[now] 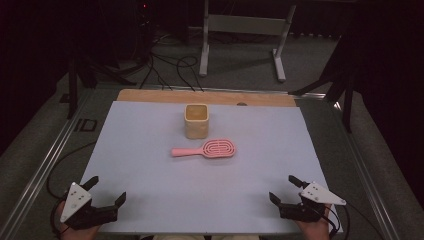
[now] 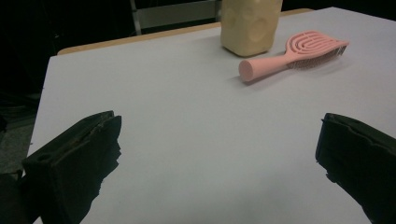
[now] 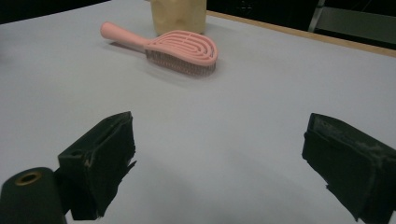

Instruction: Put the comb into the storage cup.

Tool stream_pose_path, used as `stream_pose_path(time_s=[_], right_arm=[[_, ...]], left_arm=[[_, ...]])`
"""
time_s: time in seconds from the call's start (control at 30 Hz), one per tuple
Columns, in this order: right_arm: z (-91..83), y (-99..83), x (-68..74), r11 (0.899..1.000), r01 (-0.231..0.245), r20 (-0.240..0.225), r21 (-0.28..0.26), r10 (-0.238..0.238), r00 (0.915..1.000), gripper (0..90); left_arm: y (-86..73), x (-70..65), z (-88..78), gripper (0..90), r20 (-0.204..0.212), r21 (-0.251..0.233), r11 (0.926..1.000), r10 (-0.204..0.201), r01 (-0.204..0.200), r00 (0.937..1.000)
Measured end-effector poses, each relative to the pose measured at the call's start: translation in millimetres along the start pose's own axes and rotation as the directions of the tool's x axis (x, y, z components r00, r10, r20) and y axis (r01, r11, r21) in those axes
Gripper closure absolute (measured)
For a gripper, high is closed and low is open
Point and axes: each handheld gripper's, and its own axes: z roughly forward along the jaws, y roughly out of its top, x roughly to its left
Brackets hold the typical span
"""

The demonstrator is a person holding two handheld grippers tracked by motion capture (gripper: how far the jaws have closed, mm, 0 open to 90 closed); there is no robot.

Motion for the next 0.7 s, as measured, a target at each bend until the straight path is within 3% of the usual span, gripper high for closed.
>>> stream_pose_path(time_s=[0.4,0.7], right_arm=[[0.2,-0.6,0.4,1.000,-0.003,-0.003,0.000,0.003,1.0000,8.9],[0.9,-2.3,-0.2,1.000,-0.010,-0.002,0.003,0.010,0.9999,8.9]], left_arm=[[0.1,-1.3,1.5,0.0,0.009,0.001,1.0000,0.004,-0.004,1.0000],[10.6,3.7,7.8,0.0,0.013,-0.005,1.0000,-0.004,0.004,0.9999]])
